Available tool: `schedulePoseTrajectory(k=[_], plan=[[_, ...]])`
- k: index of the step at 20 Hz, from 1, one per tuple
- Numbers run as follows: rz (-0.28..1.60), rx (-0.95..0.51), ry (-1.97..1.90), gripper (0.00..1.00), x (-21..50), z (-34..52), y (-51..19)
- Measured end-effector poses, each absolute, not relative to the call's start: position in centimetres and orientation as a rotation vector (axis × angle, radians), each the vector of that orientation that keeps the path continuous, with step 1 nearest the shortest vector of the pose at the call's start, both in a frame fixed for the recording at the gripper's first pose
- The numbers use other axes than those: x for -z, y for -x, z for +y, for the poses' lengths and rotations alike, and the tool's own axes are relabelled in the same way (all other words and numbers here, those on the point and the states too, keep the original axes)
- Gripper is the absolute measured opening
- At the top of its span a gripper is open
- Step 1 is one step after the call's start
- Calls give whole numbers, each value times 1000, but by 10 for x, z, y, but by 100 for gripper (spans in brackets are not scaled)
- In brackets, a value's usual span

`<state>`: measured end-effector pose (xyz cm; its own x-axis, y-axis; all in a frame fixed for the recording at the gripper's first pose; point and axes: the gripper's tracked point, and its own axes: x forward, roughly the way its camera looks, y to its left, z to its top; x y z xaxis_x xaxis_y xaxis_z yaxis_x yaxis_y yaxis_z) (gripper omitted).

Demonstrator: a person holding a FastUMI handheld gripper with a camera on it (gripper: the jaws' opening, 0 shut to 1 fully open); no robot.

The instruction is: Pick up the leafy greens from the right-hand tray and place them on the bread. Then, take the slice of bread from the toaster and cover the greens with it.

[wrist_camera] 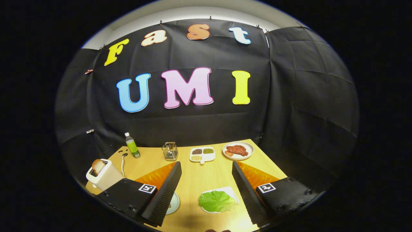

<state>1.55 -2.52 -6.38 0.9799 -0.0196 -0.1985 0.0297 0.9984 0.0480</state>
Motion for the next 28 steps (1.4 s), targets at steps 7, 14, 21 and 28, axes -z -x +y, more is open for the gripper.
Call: schedulePoseTrajectory(k=[7,14,21,28], plan=[[339,31,-34,99,125,-41,-35],[547,-39,1,99,210,-45,-48],[702,-80,39,100,284,-58,-58],[820,-131,79,100,331,-59,-58]])
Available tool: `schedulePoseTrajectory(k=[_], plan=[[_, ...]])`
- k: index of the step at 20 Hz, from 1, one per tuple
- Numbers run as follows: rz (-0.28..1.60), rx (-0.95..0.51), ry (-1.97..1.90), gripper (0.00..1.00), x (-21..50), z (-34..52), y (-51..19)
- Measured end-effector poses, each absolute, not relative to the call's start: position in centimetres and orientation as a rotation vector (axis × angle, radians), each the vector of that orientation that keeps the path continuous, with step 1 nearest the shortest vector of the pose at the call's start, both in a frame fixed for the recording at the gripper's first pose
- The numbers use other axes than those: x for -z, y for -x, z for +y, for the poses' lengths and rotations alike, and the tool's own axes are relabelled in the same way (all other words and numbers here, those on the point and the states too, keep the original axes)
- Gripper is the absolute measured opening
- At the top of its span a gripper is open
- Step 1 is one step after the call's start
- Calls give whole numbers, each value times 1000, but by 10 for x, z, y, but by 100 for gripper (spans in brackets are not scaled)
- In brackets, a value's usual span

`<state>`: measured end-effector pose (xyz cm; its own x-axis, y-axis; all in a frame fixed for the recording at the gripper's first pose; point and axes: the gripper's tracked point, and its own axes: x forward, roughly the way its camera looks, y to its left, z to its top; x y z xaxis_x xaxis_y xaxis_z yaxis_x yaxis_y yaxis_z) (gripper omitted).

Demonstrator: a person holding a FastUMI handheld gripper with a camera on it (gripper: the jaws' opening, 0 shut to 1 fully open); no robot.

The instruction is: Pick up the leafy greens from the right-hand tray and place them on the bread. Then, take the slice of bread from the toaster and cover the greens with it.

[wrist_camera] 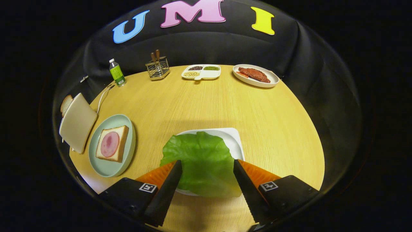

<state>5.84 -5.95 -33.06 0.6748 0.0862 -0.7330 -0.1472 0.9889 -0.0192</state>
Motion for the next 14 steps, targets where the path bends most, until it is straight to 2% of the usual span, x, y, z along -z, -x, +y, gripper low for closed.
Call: schedulePoseTrajectory(k=[4,12,14], plan=[[881,-144,90,85,345,-57,-56],[885,-151,129,78,344,-59,-60],[866,-140,116,54,342,-60,-59]])
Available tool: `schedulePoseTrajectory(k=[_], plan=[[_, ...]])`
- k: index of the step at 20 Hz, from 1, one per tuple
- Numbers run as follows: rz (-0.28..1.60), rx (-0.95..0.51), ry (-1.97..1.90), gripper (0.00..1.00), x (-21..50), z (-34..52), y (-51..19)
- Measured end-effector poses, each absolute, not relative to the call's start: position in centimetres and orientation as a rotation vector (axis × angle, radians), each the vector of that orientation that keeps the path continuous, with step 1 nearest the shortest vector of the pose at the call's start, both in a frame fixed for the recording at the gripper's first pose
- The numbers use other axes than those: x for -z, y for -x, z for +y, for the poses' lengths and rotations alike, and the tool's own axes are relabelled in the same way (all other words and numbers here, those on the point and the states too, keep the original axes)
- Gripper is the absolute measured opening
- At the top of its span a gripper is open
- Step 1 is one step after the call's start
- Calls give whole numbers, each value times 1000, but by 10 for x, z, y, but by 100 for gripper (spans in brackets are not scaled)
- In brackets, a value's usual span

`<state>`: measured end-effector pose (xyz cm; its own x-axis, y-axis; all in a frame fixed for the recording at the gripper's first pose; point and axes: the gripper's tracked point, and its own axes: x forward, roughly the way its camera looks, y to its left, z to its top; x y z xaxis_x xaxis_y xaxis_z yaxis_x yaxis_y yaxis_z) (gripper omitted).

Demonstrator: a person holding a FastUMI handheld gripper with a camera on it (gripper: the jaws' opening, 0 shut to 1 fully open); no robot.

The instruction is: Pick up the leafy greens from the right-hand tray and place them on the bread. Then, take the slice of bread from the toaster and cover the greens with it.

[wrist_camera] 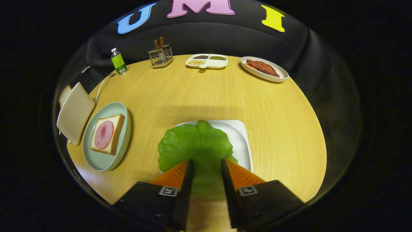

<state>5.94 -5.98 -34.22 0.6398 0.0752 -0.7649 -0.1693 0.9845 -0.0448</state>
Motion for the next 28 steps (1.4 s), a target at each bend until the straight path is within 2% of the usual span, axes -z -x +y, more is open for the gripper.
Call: schedulePoseTrajectory(k=[1,3,5,6,7,8,13,28], plan=[[862,-150,129,42,343,-59,-59],[849,-158,139,41,342,-59,-59],[836,-165,152,21,341,-58,-59],[834,-177,152,21,342,-56,-60],[833,-174,148,12,341,-56,-59],[835,-182,143,10,342,-56,-61],[870,-229,108,6,334,-53,-57],[720,-353,118,5,234,-9,-41]])
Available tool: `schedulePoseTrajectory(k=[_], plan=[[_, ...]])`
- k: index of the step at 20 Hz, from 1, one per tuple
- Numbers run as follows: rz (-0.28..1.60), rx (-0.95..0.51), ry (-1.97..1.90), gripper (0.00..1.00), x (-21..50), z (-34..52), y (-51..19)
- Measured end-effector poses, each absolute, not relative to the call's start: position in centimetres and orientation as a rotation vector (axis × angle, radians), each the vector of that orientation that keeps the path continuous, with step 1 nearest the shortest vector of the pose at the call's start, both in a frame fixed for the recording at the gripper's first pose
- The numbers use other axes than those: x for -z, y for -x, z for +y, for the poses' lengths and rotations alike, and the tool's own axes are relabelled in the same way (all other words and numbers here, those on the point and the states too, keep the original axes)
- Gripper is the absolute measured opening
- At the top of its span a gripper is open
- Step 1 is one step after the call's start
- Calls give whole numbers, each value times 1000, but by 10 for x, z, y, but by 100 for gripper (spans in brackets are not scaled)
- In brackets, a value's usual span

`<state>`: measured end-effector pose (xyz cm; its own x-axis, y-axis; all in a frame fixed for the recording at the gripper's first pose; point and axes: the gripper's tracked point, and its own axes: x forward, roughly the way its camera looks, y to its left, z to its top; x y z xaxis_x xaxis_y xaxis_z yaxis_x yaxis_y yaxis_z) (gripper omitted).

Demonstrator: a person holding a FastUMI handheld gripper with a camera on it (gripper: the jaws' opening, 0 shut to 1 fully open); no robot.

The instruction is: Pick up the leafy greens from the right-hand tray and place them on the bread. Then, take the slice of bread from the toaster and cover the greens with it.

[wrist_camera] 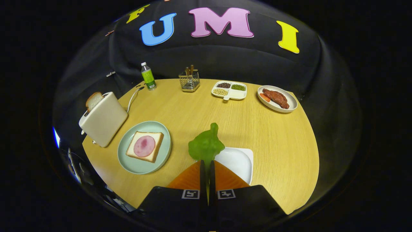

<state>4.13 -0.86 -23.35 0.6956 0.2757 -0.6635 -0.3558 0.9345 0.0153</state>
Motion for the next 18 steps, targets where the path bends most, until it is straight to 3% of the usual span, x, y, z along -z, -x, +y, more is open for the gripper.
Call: schedulePoseTrajectory(k=[18], plan=[[751,-489,141,5,205,148,-20]])
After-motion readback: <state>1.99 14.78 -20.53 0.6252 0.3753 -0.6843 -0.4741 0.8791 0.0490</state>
